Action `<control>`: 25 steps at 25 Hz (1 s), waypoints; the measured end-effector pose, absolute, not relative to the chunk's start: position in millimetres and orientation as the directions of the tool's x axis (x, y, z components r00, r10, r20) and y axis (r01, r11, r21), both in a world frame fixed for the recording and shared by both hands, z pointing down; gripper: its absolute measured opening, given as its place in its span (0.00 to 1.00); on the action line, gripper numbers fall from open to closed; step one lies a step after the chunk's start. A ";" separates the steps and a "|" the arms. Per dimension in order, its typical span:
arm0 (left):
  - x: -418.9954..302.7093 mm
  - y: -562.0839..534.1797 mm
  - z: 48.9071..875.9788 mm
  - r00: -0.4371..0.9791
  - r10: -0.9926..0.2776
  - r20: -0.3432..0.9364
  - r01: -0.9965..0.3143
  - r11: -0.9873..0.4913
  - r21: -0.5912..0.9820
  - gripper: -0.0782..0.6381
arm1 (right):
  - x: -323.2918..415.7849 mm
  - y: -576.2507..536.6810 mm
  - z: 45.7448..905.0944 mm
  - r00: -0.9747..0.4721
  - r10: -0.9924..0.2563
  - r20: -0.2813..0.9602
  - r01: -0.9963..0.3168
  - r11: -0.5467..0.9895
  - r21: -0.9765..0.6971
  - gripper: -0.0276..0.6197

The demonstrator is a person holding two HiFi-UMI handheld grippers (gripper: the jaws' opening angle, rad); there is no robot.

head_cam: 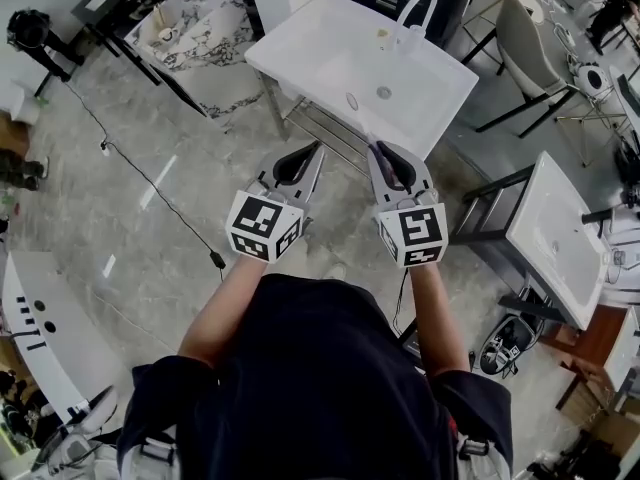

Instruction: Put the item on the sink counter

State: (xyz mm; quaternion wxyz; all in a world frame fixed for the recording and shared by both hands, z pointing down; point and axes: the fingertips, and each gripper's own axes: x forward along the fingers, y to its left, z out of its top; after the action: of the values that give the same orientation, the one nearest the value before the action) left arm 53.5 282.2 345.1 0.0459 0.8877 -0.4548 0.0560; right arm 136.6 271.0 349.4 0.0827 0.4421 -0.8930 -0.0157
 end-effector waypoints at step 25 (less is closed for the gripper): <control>18.7 132.3 355.5 0.628 -0.760 0.166 -0.778 -0.622 0.094 0.12 | 81.9 132.0 357.3 -0.580 -0.793 0.186 -0.786 0.605 0.125 0.15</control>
State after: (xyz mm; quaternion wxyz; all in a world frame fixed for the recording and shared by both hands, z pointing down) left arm 18.7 132.3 355.5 0.0783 0.8988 -0.4278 0.0549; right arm 81.9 132.0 357.3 0.1120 0.4441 -0.8888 -0.0145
